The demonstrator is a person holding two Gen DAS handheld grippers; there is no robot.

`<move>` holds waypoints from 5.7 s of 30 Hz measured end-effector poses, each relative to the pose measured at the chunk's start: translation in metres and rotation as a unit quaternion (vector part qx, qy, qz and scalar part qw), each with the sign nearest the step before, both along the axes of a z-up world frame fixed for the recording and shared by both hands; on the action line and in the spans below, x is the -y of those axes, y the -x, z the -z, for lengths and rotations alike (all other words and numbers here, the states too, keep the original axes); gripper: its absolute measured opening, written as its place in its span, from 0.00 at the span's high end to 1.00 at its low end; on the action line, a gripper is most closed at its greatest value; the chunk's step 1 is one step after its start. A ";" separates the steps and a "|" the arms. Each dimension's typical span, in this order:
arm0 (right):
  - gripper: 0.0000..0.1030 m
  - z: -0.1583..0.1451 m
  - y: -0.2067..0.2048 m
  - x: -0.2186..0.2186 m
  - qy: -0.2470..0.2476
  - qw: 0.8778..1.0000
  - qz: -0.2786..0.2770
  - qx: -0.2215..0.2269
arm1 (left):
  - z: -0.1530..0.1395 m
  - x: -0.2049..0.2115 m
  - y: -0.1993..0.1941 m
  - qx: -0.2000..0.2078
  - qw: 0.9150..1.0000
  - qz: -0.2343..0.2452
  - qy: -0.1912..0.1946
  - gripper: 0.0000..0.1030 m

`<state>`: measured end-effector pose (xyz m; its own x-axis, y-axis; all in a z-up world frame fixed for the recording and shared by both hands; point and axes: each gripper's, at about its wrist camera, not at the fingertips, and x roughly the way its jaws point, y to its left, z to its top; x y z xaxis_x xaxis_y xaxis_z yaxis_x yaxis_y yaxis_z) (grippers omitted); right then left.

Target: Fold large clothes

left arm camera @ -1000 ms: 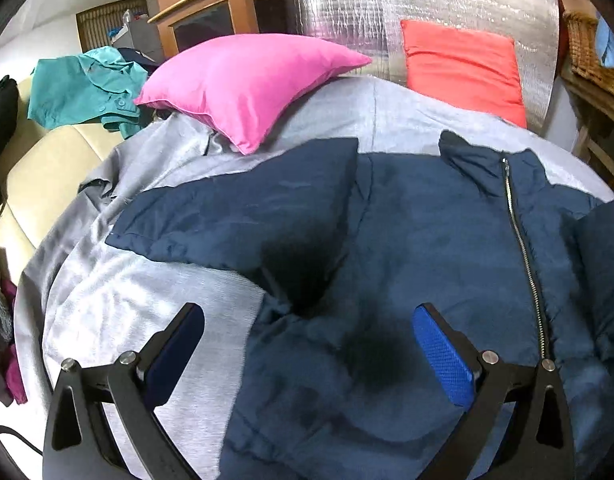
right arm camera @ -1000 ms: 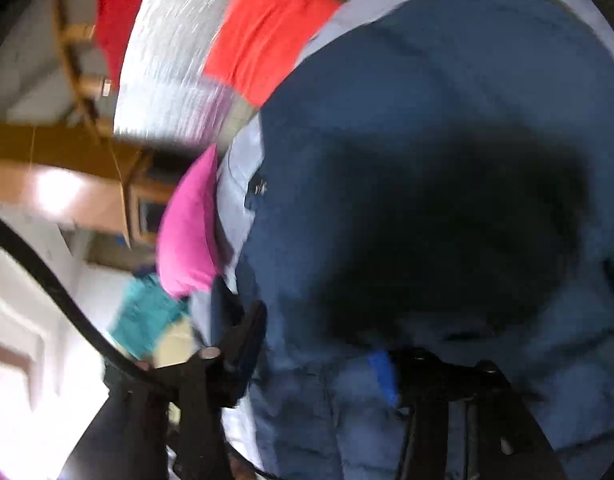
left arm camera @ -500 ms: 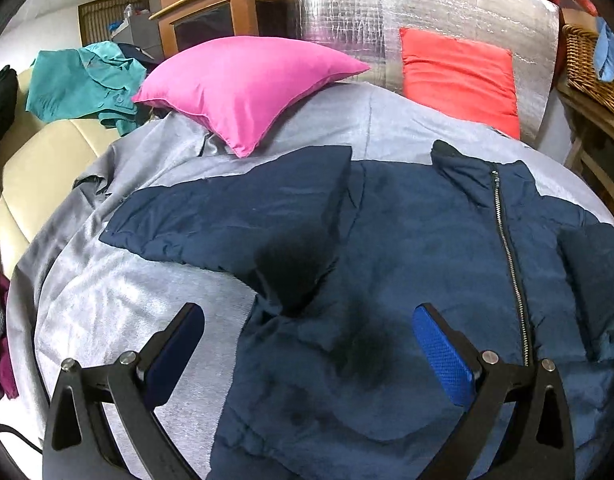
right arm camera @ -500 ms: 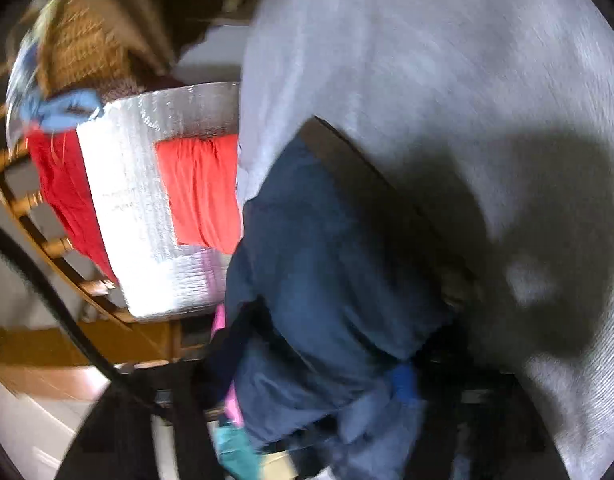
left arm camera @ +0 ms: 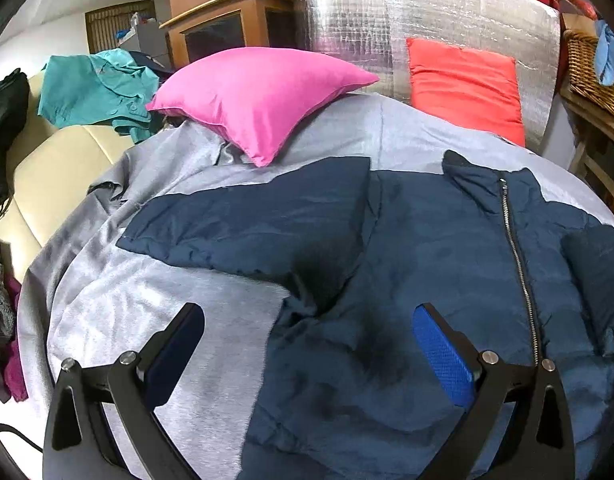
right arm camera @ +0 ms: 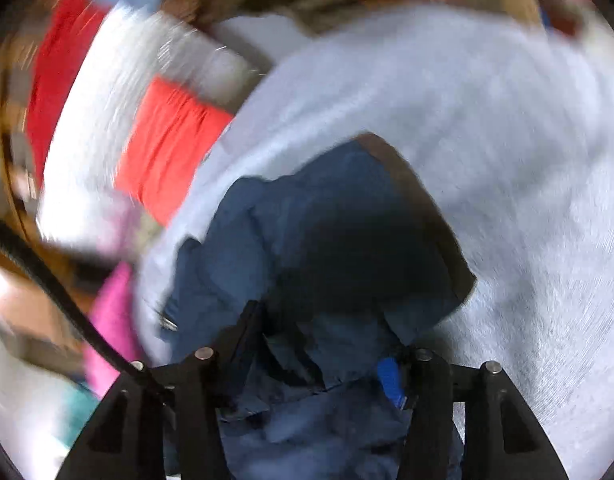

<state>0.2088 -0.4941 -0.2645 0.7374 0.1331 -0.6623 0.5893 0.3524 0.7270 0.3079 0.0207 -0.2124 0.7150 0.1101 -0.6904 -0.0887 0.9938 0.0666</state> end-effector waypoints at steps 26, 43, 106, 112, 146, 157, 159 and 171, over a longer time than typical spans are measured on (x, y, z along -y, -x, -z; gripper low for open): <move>0.67 -0.082 0.007 -0.038 0.227 0.967 0.009 0.114 | 0.000 0.007 -0.001 0.003 1.000 0.005 0.000 0.00; 0.14 -0.114 -0.029 -0.203 0.248 0.883 -0.315 0.244 | -0.011 -0.056 0.005 0.021 0.995 -0.094 0.031 0.00; 0.49 -0.044 -0.081 -0.191 0.223 0.920 -0.307 0.097 | 0.083 -0.239 -0.095 -0.042 0.891 -0.218 0.395 0.36; 0.49 -0.049 -0.079 -0.179 0.218 0.926 -0.291 0.099 | 0.084 -0.240 -0.116 -0.031 0.895 -0.211 0.391 0.68; 0.49 -0.056 -0.030 -0.042 0.122 0.982 -0.105 0.095 | 0.032 0.153 -0.059 -0.152 0.923 0.269 0.228 0.85; 0.36 -0.067 -0.044 -0.089 0.172 0.964 -0.177 0.097 | -0.027 0.050 -0.030 -0.045 0.938 0.252 0.232 0.21; 0.36 -0.064 -0.048 -0.100 0.174 0.962 -0.187 0.094 | -0.019 0.030 -0.045 -0.048 0.931 0.224 0.284 0.21; 0.36 -0.054 -0.054 -0.095 0.172 0.965 -0.178 0.082 | 0.009 0.068 -0.076 -0.112 0.871 0.237 0.415 0.21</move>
<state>0.2624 -0.3993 -0.2101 0.7846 0.1897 -0.5902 0.2731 0.7489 0.6038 0.3839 -0.0476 -0.2216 0.3820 -0.7646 -0.5192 0.2668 0.6291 -0.7301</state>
